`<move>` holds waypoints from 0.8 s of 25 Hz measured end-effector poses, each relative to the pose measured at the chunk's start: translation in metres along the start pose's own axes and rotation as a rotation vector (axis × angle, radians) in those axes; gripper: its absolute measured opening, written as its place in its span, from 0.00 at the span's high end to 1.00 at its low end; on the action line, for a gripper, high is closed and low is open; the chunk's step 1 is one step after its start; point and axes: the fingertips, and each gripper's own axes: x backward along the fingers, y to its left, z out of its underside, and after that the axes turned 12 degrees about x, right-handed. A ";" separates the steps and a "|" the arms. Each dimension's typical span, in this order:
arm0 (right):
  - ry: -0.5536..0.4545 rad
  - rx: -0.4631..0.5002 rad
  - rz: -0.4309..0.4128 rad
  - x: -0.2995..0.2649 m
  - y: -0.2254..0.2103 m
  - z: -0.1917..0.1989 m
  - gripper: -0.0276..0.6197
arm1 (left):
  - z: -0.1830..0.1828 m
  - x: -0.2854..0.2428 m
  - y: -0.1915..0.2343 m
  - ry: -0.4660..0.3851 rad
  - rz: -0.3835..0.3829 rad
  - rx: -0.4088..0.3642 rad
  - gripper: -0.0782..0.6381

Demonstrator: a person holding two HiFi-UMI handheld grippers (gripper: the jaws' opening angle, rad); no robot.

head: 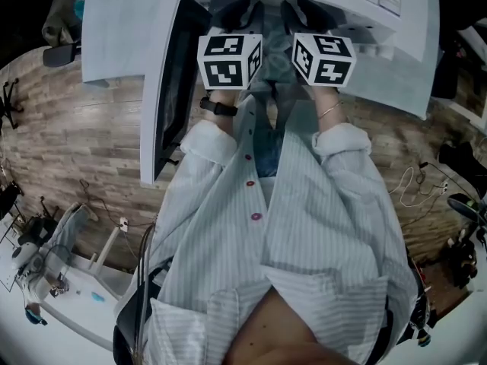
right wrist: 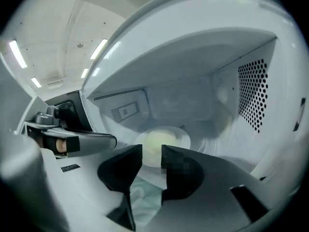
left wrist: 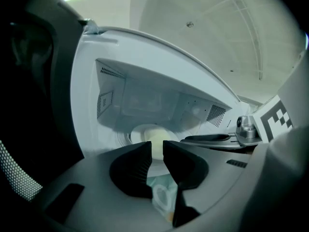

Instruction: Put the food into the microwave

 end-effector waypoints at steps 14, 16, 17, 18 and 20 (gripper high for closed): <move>-0.047 -0.029 -0.085 0.024 0.022 -0.019 0.87 | -0.016 0.025 -0.026 -0.025 0.062 -0.041 0.85; -0.057 -0.034 -0.097 0.027 0.025 -0.023 0.88 | -0.017 0.027 -0.030 -0.027 0.072 -0.047 0.86; -0.062 -0.034 -0.102 0.029 0.026 -0.025 0.88 | -0.017 0.028 -0.033 -0.027 0.078 -0.050 0.86; -0.066 -0.034 -0.106 0.031 0.027 -0.026 0.88 | -0.017 0.029 -0.036 -0.028 0.083 -0.053 0.87; -0.076 -0.036 -0.115 0.035 0.028 -0.030 0.89 | -0.018 0.030 -0.041 -0.029 0.094 -0.056 0.87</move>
